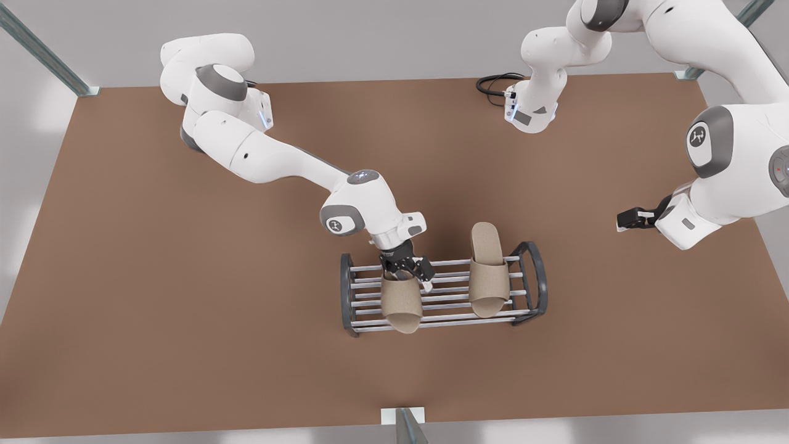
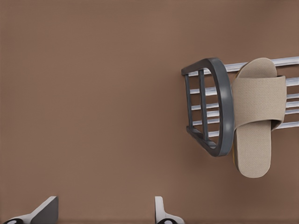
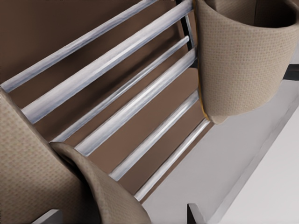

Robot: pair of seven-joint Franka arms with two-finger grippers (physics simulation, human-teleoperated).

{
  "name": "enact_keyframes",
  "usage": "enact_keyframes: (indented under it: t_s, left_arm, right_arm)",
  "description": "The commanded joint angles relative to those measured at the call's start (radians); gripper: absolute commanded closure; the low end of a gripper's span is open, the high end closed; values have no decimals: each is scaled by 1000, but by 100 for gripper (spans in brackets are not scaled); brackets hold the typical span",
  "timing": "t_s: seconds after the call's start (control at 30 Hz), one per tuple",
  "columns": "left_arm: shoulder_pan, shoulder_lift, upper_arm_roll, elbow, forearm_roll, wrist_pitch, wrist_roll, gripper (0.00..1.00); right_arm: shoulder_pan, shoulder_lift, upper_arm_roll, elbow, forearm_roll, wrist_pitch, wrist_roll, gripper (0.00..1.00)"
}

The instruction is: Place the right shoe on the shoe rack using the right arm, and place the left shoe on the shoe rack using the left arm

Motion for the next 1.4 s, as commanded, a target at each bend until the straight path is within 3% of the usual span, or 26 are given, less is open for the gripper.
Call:
enact_keyframes:
  t_s: [0.0, 0.27, 0.43, 0.53, 0.57, 0.63, 0.67, 0.7, 0.73, 0.77, 0.8, 0.83, 0.93, 0.97, 1.0, 1.03, 1.37]
  left_arm:
    - [0, -1, 0, 0, 1, -2, -1, 0]
    - [-2, -2, 0, 0, 1, -2, 0, 0]
    - [-2, -4, -2, 0, 1, -4, -1, 0]
    - [-2, -4, -2, 0, 1, -8, -3, 0]
    - [-2, -4, 0, 0, 1, -8, -3, 0]
    - [-2, -4, -2, 0, 1, -8, -3, 0]
    - [-2, -4, -2, 0, 1, -10, -3, 0]
    - [-2, -6, -2, 0, 1, -16, -4, 0]
    - [-2, -6, -2, 0, 1, -16, -4, 0]
    - [-2, -6, -2, 0, 1, -16, -4, 0]
    - [-2, -6, -2, 0, 1, -16, -4, 0]
    - [-3, -6, -2, 0, 1, -16, -4, 0]
    - [-3, -4, -2, 0, 1, -14, -3, 0]
    - [-2, -4, -2, 0, 1, -16, -3, 0]
    - [-2, -4, -2, 0, 1, -16, -3, 0]
    - [-2, -4, -2, 0, 1, -16, -3, 0]
    - [-3, -6, -3, 0, 2, -16, -3, 0]
  right_arm:
    - [1, -2, 1, -1, 15, -3, 49, 0]
    - [0, -63, 1, -15, 26, -9, 48, 0]
    - [-69, -165, 28, -154, 43, -15, 51, 0]
    - [-167, -323, 155, -292, 201, -116, 54, 0]
    - [-227, -324, 316, -285, 219, -301, 78, 0]
    - [-292, -324, 473, -277, 322, -452, 414, 0]
    - [-292, -324, 482, -250, 354, -519, 567, 0]
    - [-267, -430, 348, -164, 616, -558, 643, 0]
    - [-206, -517, 81, -93, 987, -559, 638, 0]
    - [-97, -614, -297, -99, 1286, -559, 632, 0]
    - [-28, -640, -559, -104, 1331, -559, 634, 0]
    - [-43, -703, -723, -163, 1337, -559, 660, 0]
    - [-164, -741, -775, -59, 1385, -888, 1071, 0]
    - [-151, -772, -860, -88, 1361, -909, 1091, 0]
    - [-131, -807, -858, -208, 1198, -842, 1094, 0]
    - [-146, -866, -860, -237, 1307, -825, 1127, 0]
    - [-167, -881, -860, -263, 1353, -877, 1216, 0]
